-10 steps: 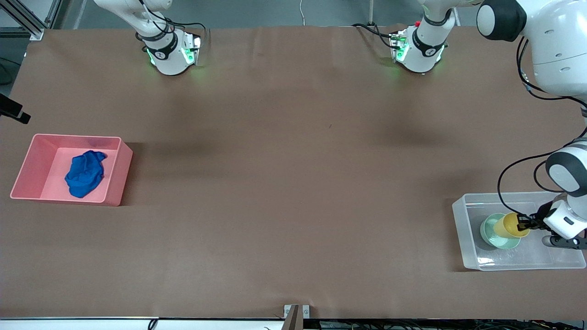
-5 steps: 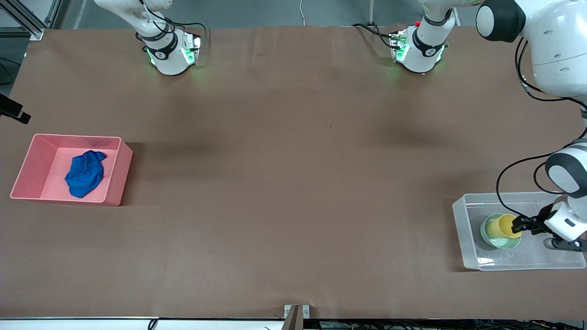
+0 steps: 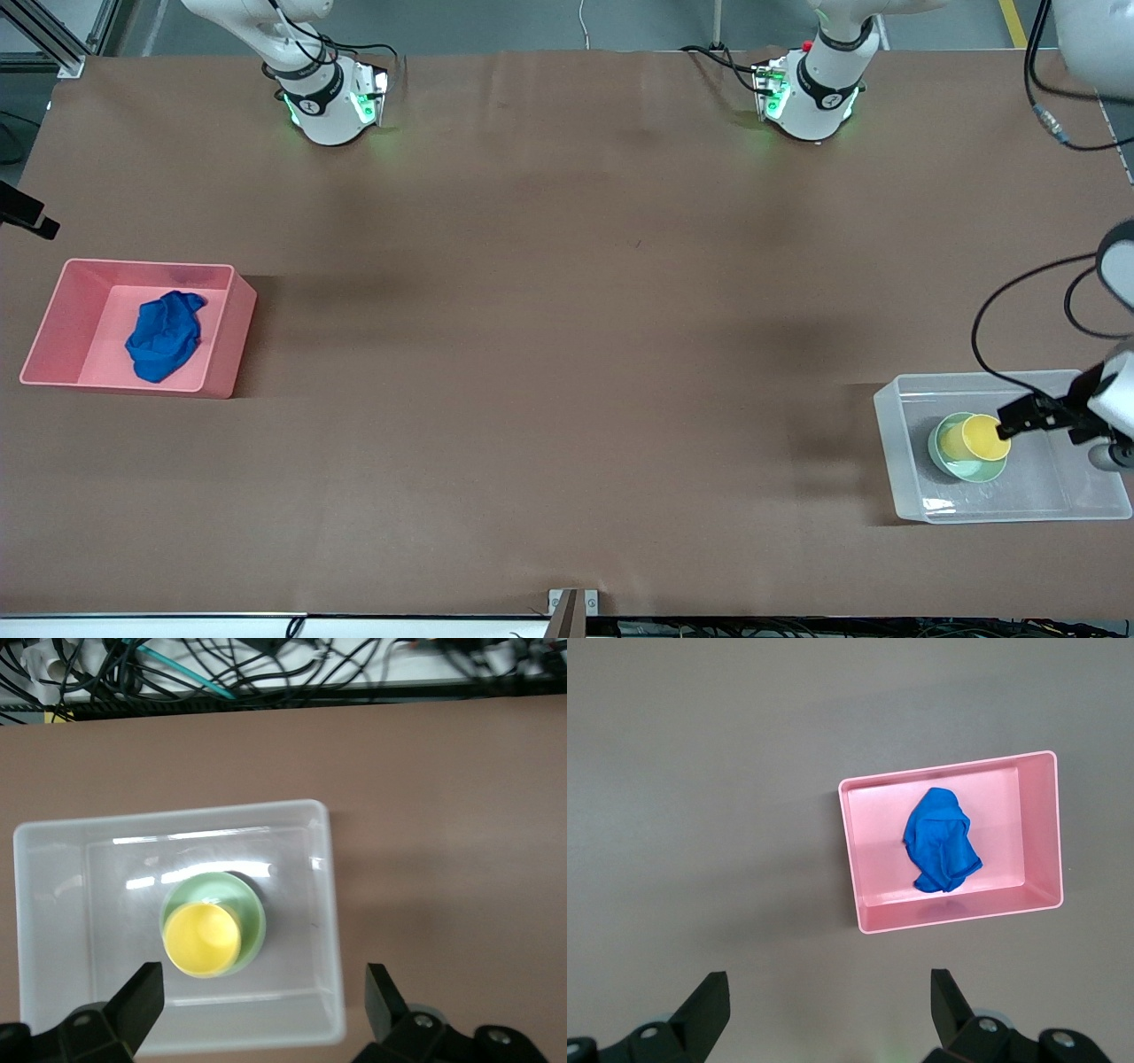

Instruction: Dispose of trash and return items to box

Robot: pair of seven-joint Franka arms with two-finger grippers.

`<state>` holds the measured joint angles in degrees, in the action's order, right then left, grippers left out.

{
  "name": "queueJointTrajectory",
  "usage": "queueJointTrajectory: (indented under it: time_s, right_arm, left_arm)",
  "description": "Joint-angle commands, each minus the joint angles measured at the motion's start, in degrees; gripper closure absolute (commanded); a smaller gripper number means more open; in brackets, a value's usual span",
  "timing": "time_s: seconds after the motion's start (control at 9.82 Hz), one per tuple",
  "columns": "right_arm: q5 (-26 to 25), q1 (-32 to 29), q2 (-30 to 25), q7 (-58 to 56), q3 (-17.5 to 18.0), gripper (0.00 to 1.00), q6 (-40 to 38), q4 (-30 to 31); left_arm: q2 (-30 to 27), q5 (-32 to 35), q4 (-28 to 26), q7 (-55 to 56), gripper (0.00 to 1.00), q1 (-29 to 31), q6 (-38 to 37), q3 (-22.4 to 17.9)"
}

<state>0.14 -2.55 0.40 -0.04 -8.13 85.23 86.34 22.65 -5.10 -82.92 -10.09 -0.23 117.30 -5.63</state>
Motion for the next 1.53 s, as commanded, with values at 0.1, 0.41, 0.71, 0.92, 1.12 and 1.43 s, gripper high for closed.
queueJointTrajectory:
  time_s: [0.1, 0.41, 0.71, 0.92, 1.12, 1.43]
  right_arm:
    - [0.4, -0.6, -1.6, 0.1, 0.7, 0.00, -1.1, 1.2]
    - [0.4, -0.9, -1.6, 0.1, 0.9, 0.00, -1.5, 1.0]
    - [0.5, -2.5, -1.6, 0.1, 2.5, 0.00, -1.3, 1.1]
    - [0.5, -2.5, -1.6, 0.1, 2.6, 0.00, -1.3, 1.1]
    - [0.5, -2.4, -1.6, 0.1, 2.6, 0.00, -1.3, 1.1]
    - [0.4, -2.3, -1.6, 0.1, 2.5, 0.00, -1.3, 1.1]
  left_arm:
    - [-15.2, 1.3, -11.2, 6.4, 0.00, 0.4, -10.6, 4.0]
    - [-17.1, 3.0, -1.1, 10.5, 0.00, 0.1, -22.9, 6.3]
    - [-17.6, 2.5, 2.5, 10.9, 0.00, 0.2, -29.5, 6.2]
    - [-22.0, 4.0, -2.6, 7.6, 0.00, 0.2, -29.6, 6.2]
    - [-23.5, 4.5, -5.4, 7.5, 0.00, 0.1, -28.1, 6.4]
    - [-22.9, 4.9, -5.2, 8.1, 0.00, 0.1, -28.1, 6.8]
